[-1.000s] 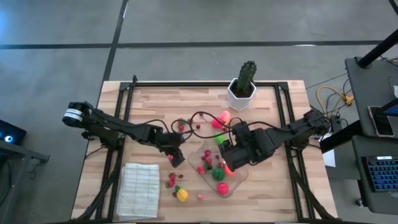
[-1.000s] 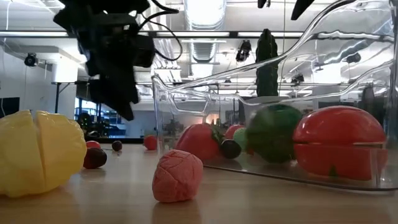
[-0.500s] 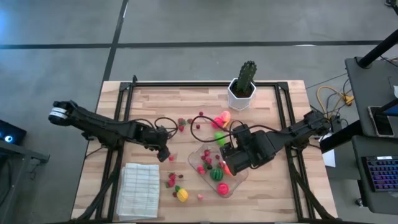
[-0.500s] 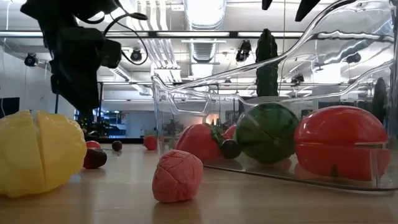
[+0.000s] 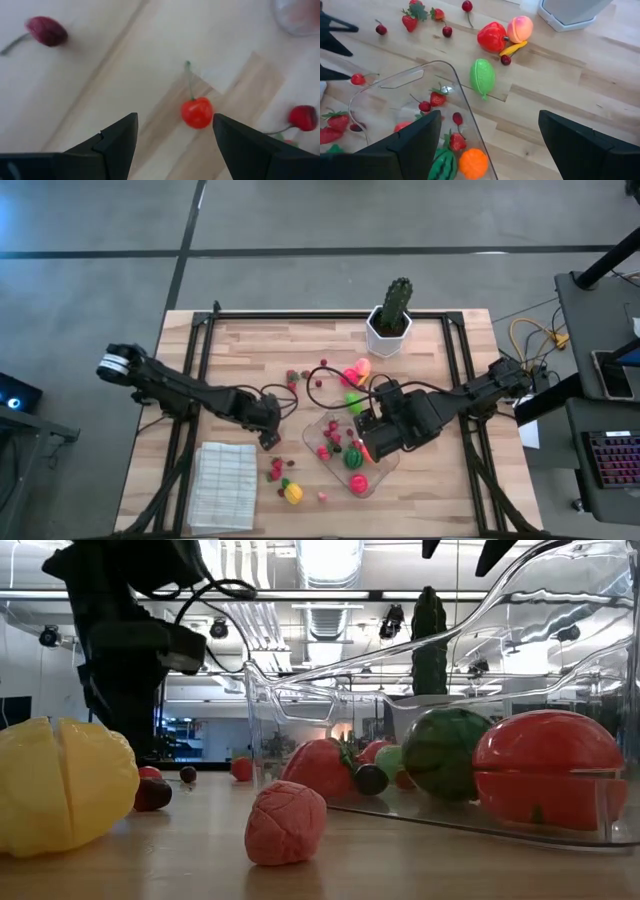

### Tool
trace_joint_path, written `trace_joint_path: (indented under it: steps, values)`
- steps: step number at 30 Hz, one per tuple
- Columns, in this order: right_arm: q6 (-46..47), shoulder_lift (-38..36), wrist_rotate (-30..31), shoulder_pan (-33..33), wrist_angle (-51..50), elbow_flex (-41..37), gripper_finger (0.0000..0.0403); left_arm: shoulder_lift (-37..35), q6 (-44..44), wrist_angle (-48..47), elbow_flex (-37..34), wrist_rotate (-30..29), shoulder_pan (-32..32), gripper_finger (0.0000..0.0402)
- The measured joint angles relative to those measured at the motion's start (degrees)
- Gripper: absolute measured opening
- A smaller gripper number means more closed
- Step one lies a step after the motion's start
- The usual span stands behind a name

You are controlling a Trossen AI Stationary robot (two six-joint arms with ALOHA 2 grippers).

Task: Pick and placing Produce into tupperware
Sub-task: Put the red cherry into the transparent bin

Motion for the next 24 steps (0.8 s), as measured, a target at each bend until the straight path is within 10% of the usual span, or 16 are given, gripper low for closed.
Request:
trace_joint_path:
  steps: [24]
  values:
    - [0.4,0.0,0.0,0.0,0.1,-0.1,0.0325,8.2,-2.3,3.0,3.0,2.3,-1.4,0.0244]
